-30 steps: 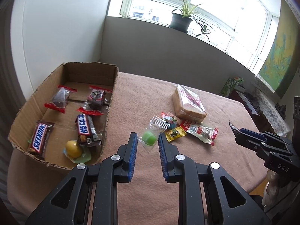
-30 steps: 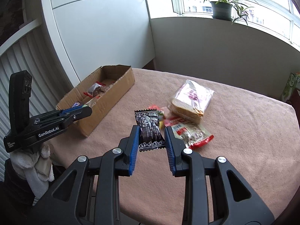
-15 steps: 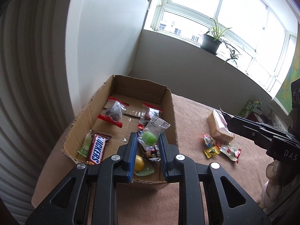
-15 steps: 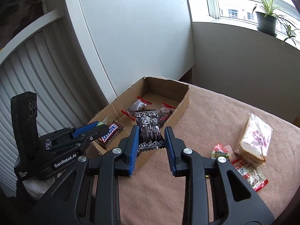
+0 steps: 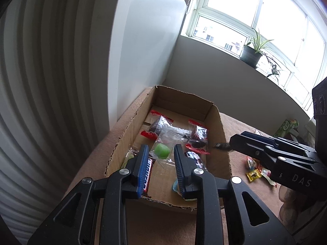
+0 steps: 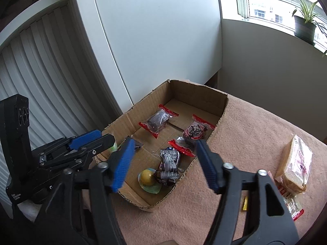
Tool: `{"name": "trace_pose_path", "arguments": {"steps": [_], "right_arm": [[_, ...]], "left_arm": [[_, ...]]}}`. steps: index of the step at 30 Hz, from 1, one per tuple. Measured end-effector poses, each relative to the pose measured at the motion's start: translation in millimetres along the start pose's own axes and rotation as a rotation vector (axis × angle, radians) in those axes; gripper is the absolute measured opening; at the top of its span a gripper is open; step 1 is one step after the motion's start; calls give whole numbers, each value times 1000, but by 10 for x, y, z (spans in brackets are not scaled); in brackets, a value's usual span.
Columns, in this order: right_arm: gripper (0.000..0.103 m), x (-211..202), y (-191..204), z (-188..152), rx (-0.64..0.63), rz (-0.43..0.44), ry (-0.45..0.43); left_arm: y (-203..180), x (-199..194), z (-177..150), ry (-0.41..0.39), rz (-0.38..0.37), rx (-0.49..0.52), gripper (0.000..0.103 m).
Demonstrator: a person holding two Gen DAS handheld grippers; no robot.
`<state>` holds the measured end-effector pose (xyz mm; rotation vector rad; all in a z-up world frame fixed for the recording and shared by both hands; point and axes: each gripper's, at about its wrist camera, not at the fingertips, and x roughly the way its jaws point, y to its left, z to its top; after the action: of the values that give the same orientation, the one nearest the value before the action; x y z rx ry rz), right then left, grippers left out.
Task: Organize snacks
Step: 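Carry both held snacks over the cardboard box and open both tools, then withdraw both tools and move them toward the bagged bread loaf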
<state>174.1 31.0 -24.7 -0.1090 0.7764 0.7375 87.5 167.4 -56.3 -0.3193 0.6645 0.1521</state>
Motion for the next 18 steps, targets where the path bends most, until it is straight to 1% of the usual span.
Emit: {"name": "trace_pose_path", "arguments": {"steps": [1, 3, 4, 5, 6, 7, 10, 14, 18], "right_arm": [[81, -37, -9, -4, 1, -6, -14], [82, -93, -37, 1, 3, -8, -22], [83, -113, -54, 1, 4, -14, -20], [85, -139, -75, -5, 5, -20, -20], [90, -170, -98, -18, 5, -25, -24], [93, -218, -128, -34, 5, -31, -33], [93, -345, -246, -98, 13, -52, -43], [93, -550, -519, -224, 54, -66, -46], [93, -777, -852, -395, 89, -128, -46]], "left_arm": [[6, 1, -2, 0, -3, -2, 36], [6, 5, -8, -3, 7, -1, 53], [4, 1, -13, -7, 10, -1, 55], [-4, 8, -13, -6, 8, -1, 55], [-15, 15, -15, -1, 5, -1, 55], [-26, 18, -18, 2, 3, -1, 55], [-67, 5, -22, 0, -3, 1, 55], [-147, -10, -29, 2, -17, 9, 55], [-245, -51, -45, -4, -37, 18, 55]]}}
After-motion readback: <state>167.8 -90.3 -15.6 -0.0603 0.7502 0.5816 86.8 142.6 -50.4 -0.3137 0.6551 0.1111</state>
